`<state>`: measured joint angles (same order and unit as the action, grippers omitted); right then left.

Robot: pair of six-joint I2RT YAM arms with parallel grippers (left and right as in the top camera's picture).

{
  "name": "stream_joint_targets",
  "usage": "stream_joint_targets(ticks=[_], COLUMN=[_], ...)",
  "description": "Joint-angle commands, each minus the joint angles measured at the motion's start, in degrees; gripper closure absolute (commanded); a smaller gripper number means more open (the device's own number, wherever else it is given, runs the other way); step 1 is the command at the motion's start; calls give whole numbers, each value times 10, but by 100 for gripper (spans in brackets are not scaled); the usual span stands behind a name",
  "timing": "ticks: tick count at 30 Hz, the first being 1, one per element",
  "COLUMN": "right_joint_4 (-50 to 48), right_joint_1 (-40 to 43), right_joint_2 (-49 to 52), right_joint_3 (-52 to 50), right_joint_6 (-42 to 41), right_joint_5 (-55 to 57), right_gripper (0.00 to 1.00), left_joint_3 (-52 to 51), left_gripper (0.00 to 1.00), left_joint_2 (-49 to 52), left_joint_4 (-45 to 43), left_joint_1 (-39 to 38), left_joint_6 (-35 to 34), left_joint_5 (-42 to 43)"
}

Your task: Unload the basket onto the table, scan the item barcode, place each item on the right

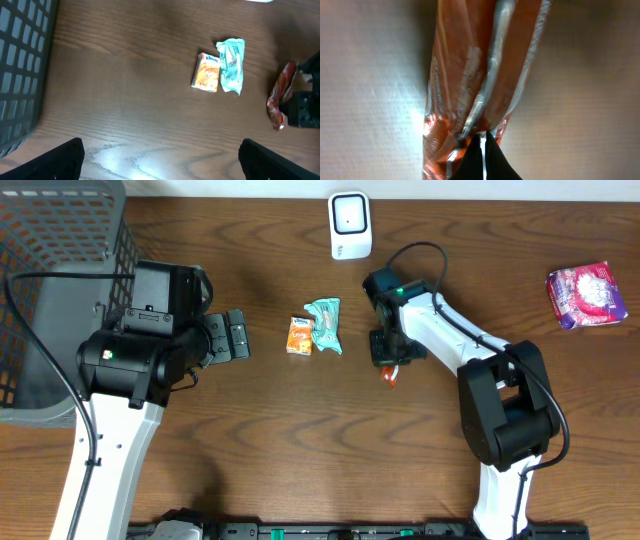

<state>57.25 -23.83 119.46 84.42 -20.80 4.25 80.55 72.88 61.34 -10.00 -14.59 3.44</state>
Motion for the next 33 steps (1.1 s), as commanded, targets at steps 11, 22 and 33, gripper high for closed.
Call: stream_joint_targets(ticks=[11,22,33], right_joint_4=[81,59,-57], right_joint_1=[10,9,-27], right_joint_2=[7,7,7], right_joint_3=[145,118,23], right_joint_6=[3,-40,-95], right_joint_5=[-11,19,21], right_gripper=[49,22,43], left_joint_3=[-1,-1,-1], left_gripper=[2,2,2], left_joint_2=[1,1,1], left_joint_4=[1,1,1], left_joint_1=[1,1,1], left_joint_6=[3,3,3], left_joint_5=[-7,-7,-7])
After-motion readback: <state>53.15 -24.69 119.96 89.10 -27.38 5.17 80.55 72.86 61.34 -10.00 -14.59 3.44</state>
